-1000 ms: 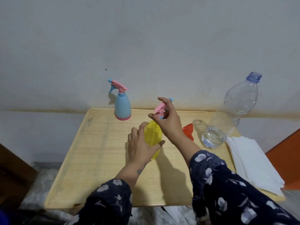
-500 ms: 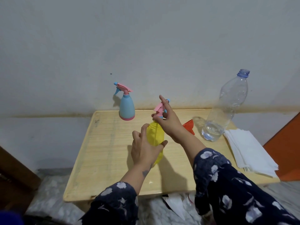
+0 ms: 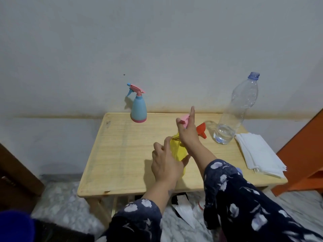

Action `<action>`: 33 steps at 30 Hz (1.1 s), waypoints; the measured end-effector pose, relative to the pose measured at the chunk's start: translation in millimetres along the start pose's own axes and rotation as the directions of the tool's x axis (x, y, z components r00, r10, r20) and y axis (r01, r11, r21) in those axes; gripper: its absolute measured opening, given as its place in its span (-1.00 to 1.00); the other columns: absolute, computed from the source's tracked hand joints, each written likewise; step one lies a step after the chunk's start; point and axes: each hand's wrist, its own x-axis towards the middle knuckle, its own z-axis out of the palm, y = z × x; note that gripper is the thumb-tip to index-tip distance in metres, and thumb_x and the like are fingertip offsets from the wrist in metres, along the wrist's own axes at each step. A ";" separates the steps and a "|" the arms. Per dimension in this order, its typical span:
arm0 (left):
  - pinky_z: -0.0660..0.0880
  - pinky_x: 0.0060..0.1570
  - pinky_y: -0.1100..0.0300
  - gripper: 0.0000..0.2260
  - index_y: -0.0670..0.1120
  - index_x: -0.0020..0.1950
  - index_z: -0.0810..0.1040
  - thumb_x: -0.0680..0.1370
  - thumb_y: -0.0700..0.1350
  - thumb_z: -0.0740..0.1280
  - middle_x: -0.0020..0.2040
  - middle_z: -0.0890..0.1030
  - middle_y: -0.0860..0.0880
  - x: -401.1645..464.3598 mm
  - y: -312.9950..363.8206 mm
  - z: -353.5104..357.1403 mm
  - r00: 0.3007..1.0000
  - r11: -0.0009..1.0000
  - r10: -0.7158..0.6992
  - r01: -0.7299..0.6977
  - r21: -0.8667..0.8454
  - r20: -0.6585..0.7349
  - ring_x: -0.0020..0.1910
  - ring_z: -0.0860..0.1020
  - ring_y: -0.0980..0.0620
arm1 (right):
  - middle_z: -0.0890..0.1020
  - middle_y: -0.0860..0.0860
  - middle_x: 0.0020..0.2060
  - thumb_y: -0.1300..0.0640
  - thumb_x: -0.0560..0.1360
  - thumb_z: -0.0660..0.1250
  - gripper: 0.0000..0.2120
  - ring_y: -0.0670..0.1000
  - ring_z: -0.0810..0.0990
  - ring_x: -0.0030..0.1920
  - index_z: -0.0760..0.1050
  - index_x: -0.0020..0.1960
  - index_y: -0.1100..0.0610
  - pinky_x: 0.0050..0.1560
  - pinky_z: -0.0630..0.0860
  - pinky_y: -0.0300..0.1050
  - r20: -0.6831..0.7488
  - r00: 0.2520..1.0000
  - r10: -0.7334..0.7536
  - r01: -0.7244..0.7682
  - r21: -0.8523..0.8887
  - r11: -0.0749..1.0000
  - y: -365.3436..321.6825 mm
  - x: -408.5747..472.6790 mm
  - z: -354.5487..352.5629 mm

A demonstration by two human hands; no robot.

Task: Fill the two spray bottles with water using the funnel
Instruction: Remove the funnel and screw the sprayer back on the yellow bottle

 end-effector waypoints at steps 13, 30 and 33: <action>0.47 0.07 0.05 -0.64 0.03 0.36 0.40 0.61 0.11 0.13 0.30 0.45 -0.04 -32.5 -73.5 -31.3 0.917 0.881 -0.146 -0.050 0.470 0.371 0.21 0.46 -0.10 | 0.49 0.06 0.31 -0.16 0.60 0.07 -0.55 0.11 0.58 0.12 0.17 0.47 -0.14 0.10 0.48 -0.07 0.215 0.976 0.035 0.009 -0.203 0.979 104.7 -95.0 -95.0; 0.51 0.05 0.04 -0.74 0.03 0.23 0.45 0.60 0.07 0.16 0.20 0.49 -0.03 -94.8 -66.1 -43.1 0.957 0.882 -0.183 0.059 0.468 0.225 0.11 0.50 -0.08 | 0.61 0.07 0.01 -0.12 0.61 0.08 -0.78 -0.03 0.63 -0.31 0.37 0.19 -0.12 -0.39 0.53 -0.34 0.368 0.927 -0.079 0.114 -0.073 0.991 92.6 -156.8 -94.1; 0.50 0.04 0.05 -0.74 0.03 0.23 0.45 0.60 0.07 0.16 0.20 0.49 -0.03 -96.6 -66.4 -46.3 0.960 0.877 -0.188 0.070 0.475 0.207 0.13 0.50 -0.08 | 0.56 -0.01 -0.02 -0.12 0.61 0.09 -0.71 -0.14 0.54 -0.32 0.35 0.29 -0.11 -0.42 0.44 -0.47 0.436 0.895 -0.092 0.128 -0.053 0.990 83.3 -163.2 -84.9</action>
